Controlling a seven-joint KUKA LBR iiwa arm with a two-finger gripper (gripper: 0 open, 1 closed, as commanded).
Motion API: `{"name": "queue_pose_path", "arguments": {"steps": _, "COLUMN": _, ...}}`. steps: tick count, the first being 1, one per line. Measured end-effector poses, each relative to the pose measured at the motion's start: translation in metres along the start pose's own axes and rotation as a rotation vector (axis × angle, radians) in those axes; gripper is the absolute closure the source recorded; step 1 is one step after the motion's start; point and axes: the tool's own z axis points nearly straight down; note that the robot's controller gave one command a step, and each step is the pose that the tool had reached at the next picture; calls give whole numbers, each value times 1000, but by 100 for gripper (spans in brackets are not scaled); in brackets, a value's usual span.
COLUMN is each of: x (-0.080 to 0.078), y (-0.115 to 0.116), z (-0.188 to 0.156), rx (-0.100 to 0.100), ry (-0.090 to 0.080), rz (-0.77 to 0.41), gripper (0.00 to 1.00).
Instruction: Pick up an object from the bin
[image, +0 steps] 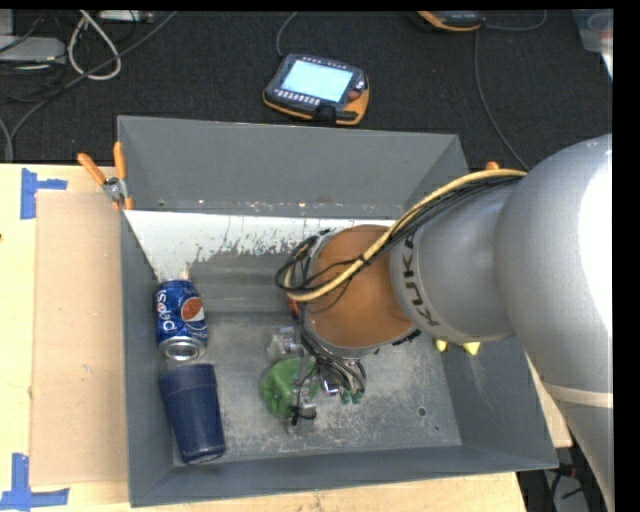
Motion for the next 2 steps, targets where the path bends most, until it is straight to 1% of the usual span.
{"name": "queue_pose_path", "arguments": {"steps": 1, "x": 4, "y": 1, "z": -2, "rx": -1, "ry": -1, "rz": 49, "gripper": 100}}
{"name": "queue_pose_path", "arguments": {"steps": 2, "x": 4, "y": 1, "z": -2, "rx": -1, "ry": -1, "rz": 50, "gripper": 100}}
